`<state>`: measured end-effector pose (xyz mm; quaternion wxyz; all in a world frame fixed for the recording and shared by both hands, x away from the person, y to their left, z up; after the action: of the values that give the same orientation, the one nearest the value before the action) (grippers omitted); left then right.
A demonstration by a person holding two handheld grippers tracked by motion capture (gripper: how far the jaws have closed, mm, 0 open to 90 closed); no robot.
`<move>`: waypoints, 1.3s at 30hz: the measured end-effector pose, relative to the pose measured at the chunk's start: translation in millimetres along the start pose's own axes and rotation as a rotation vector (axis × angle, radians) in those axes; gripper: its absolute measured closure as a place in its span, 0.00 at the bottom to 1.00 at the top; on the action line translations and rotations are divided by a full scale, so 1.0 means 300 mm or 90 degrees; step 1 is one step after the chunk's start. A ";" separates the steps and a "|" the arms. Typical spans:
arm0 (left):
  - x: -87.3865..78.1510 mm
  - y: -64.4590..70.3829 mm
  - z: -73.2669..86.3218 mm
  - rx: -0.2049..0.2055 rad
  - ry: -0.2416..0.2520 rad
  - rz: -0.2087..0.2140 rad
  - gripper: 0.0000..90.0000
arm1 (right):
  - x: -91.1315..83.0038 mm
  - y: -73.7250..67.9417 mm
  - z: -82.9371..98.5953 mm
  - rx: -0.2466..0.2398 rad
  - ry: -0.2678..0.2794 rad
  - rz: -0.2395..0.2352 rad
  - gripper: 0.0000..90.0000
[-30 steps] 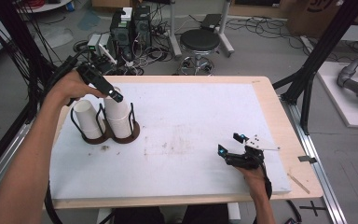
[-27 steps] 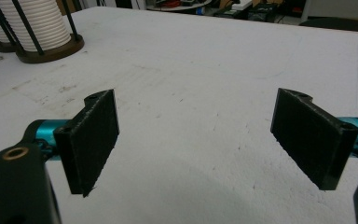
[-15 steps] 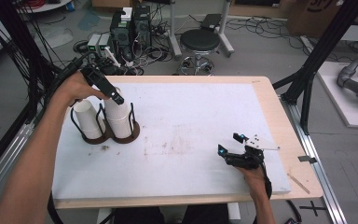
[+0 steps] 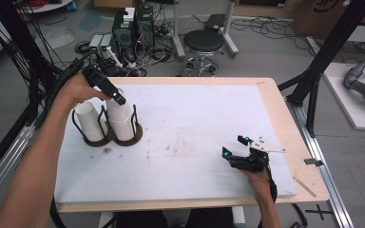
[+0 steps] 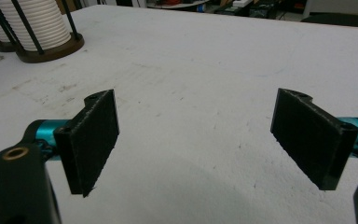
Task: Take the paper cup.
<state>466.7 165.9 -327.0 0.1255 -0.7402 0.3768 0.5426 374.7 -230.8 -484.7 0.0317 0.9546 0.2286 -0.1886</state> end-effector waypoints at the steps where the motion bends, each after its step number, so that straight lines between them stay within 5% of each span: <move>1: 0.000 0.000 0.000 0.001 0.000 -0.002 0.37 | 0.000 0.000 0.000 0.000 0.000 0.000 0.17; 14: -0.044 0.011 -0.015 -0.013 0.030 -0.001 0.38 | 0.002 0.001 0.000 -0.001 -0.002 0.000 0.17; 39: -0.228 0.055 -0.068 -0.005 0.111 -0.017 0.39 | 0.004 -0.001 0.001 -0.002 -0.006 -0.001 0.17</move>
<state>461.1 171.2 -254.3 0.0968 -0.7900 0.3742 0.4759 375.4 -230.1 -485.4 0.0339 0.9535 0.2290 -0.1930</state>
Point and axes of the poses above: each handheld gripper's, and its own axes: x roughly forward along the jaws, z roughly out of its underside, y roughly to its right, the point moved 9 cm from there along x, roughly forward along the jaws, and after that the axes turned 11 degrees about z, right-handed, at the moved point
